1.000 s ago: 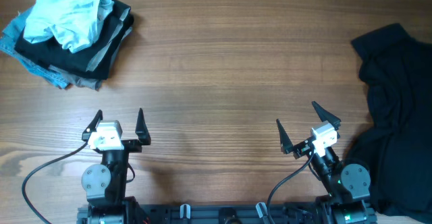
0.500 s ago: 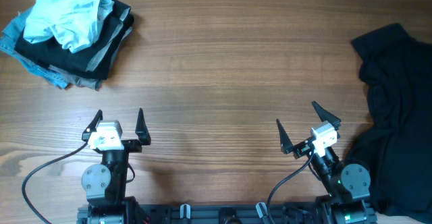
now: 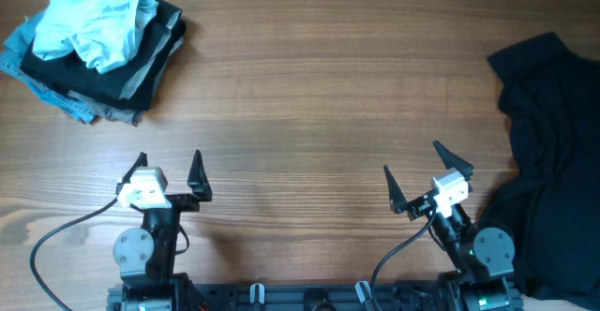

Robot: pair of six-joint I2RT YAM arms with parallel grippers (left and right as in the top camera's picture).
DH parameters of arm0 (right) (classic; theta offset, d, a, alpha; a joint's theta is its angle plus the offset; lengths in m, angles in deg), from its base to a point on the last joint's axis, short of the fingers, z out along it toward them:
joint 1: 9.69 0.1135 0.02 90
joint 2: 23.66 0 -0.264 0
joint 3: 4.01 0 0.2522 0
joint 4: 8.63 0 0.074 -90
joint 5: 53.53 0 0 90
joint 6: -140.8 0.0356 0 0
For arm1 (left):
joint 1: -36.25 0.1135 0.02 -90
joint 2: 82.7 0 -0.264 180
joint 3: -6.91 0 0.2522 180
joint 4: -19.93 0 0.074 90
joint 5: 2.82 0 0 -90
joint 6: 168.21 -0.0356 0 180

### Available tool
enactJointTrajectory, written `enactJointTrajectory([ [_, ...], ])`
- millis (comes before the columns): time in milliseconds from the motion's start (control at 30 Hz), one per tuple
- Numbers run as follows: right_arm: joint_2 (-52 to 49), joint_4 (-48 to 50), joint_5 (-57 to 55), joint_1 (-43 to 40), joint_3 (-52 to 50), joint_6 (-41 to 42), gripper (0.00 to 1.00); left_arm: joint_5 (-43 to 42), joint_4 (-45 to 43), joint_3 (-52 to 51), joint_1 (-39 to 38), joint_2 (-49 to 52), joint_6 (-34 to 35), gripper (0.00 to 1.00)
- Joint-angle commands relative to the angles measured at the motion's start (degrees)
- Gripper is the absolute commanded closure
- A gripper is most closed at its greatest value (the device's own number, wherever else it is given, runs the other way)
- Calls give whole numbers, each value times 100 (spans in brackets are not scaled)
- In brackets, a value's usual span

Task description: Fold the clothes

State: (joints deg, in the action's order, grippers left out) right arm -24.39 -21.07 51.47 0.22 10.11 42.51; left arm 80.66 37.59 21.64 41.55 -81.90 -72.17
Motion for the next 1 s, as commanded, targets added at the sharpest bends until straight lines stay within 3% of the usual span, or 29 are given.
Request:
enactJointTrajectory([
  [0, 31, 22, 157, -20, -7, -50, 0, -164, -363, -63, -11, -42, 800, 0],
  [100, 31, 356, 914, -20, 26, 136, 0, -415, -984, 17, -9, -42, 796, 0],
  [167, 20, 372, 901, -20, 310, 811, 0, -411, -824, 295, -9, 11, 787, 0],
  [233, -94, 26, 887, -20, 824, 872, 0, -358, -688, 619, -9, 199, 612, 0],
  [333, -798, -901, 304, -20, 1989, 833, 0, -157, -33, 1882, -9, 1318, 487, 0],
  [467, -3023, -2393, 192, -20, 3722, 1152, 0, -153, 1405, 4024, -9, 3602, 487, 0],
  [533, -4848, -3582, 291, -20, 5130, 1143, 0, -160, 2741, 5552, -11, 5003, 487, 0],
  [667, -6572, -4330, 555, -42, 6581, 1005, 0, -153, 3912, 7016, -9, 6201, 468, 0],
  [767, -7753, -4385, -1097, -741, 7381, 1805, 1, -682, 4094, 7208, -11, 6376, 470, 0],
  [967, -9748, -4461, -1261, -3117, 7733, 2481, 18, -911, 4387, 7208, -9, 6284, 472, 0],
])
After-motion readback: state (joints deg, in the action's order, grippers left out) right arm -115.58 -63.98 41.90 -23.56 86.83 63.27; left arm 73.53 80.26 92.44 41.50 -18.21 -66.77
